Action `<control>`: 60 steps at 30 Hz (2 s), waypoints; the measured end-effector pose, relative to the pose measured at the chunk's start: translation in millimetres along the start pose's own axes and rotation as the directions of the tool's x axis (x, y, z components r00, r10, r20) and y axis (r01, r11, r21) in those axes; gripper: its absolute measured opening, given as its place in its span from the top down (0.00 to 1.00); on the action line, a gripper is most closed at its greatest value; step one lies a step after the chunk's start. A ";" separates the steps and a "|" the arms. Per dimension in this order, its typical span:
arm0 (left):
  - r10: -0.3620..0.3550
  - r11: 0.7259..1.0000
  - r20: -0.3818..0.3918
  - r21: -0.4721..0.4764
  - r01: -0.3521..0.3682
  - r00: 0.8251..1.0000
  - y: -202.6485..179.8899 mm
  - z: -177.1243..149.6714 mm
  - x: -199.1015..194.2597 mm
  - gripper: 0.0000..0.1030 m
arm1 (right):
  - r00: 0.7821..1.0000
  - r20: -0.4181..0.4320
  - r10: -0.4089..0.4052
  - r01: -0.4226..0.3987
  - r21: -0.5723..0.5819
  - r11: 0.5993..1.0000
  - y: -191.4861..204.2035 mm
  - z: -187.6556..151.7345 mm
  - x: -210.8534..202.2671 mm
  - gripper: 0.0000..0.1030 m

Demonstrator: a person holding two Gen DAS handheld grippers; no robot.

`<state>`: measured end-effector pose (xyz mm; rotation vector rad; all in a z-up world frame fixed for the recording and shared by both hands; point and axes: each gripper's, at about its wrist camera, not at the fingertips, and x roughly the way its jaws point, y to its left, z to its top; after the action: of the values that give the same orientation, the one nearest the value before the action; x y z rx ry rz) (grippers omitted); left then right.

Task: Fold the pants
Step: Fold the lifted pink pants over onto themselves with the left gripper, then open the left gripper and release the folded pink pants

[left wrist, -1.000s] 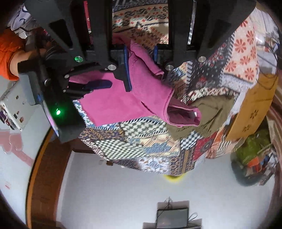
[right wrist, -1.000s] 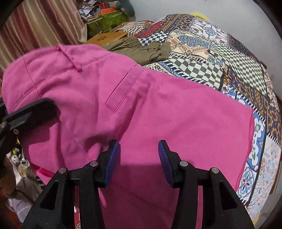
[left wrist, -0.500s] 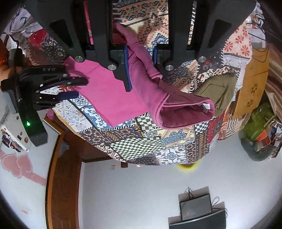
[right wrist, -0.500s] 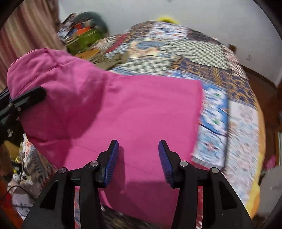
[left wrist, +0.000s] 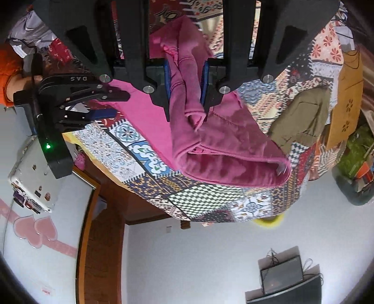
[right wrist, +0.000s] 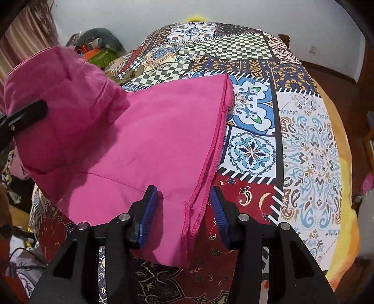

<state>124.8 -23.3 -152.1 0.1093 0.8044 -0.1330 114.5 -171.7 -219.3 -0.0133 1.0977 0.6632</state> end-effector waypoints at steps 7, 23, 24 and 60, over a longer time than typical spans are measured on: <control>-0.079 0.997 -0.048 -0.019 0.078 0.996 -9.8 1.9 18.0 0.83 | 1.000 0.004 0.005 -0.005 -0.004 1.000 -2.8 0.3 0.9 0.58; -0.160 0.987 -0.176 -0.048 0.154 0.971 -29.4 0.1 55.8 0.82 | 1.000 0.031 0.006 -0.007 0.024 1.000 -9.5 0.3 -9.3 0.58; -0.159 0.987 -0.185 -0.052 0.152 0.970 -30.5 -0.4 57.5 0.82 | 0.999 0.033 0.005 -0.006 0.026 1.000 -10.2 0.0 -10.0 0.58; -0.121 0.982 -0.152 -0.162 0.095 0.981 13.2 -8.7 21.4 0.41 | 0.997 0.053 -0.056 0.054 0.031 0.998 -10.1 -7.1 -31.1 0.58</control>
<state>135.4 -10.6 -172.9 -0.0711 0.9802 -0.1659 105.0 -197.4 -200.1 0.0000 1.0516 0.5945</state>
